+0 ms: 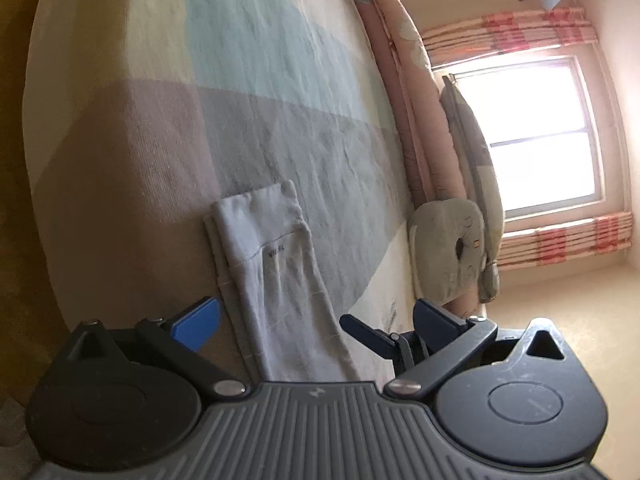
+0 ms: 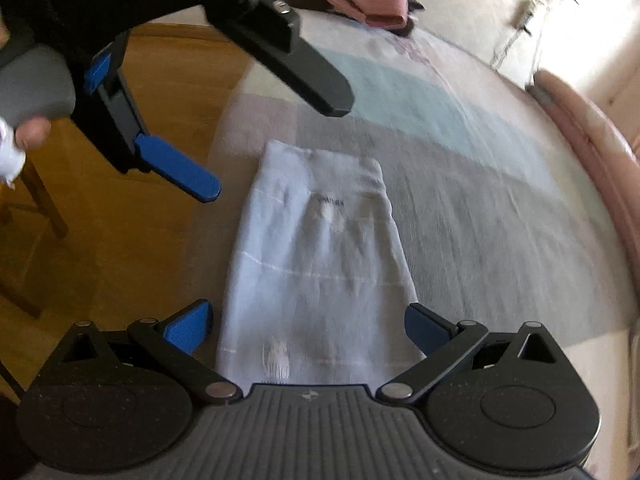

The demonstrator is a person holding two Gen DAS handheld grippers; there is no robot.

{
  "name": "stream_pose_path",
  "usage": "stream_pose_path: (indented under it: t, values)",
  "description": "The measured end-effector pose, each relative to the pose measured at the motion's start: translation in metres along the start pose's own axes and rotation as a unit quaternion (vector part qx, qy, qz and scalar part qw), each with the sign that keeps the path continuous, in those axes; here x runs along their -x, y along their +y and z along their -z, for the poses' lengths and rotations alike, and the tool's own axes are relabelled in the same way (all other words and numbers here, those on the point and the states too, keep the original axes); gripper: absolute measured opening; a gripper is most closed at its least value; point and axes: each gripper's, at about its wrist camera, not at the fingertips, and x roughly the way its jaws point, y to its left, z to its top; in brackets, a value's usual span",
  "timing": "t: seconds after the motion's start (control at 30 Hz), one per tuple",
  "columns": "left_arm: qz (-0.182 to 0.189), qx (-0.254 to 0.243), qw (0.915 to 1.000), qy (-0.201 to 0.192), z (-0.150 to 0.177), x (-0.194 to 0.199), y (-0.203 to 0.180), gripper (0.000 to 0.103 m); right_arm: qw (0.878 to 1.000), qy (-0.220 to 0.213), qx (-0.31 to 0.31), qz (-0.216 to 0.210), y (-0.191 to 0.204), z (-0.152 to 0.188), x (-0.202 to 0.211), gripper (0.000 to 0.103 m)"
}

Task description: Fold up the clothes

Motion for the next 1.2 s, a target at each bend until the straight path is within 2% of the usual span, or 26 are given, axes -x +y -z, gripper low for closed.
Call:
stream_pose_path:
  t: [0.1,0.4,0.53,0.63,0.73,0.8,0.93,1.2]
  values:
    - [0.004,0.011,0.9999,0.002,-0.001,-0.004,0.002,0.102,0.999,-0.007,0.017,0.032,0.001,-0.001,0.003,0.103]
    - [0.01,0.024,0.9984,0.049,0.002,-0.036,0.006,0.102,0.999,-0.014,-0.019,0.031,-0.019,-0.004,0.01,0.103]
    - [0.017,0.018,0.9993,0.027,-0.006,-0.035,0.002,0.102,0.999,-0.019,-0.039,0.009,-0.025,-0.003,0.012,0.103]
    - [0.034,0.01,0.9989,0.031,-0.009,-0.034,-0.003,0.102,0.998,-0.022,-0.055,-0.02,-0.026,-0.005,0.011,0.103]
    - [0.035,-0.008,0.9987,0.037,-0.009,-0.034,-0.011,0.102,0.998,-0.02,-0.057,-0.033,-0.022,-0.009,0.004,0.103]
    - [0.036,-0.009,0.9986,0.038,-0.008,-0.033,-0.011,0.102,0.998,-0.011,-0.05,-0.026,-0.017,-0.011,-0.004,0.103]
    - [0.034,-0.001,0.9987,0.038,-0.006,-0.029,-0.005,0.102,0.999,-0.008,-0.035,0.025,-0.012,-0.013,-0.007,0.103]
    - [0.023,-0.001,0.9978,0.062,-0.014,-0.052,0.007,0.102,0.998,-0.016,-0.062,0.029,-0.025,-0.015,0.002,0.103]
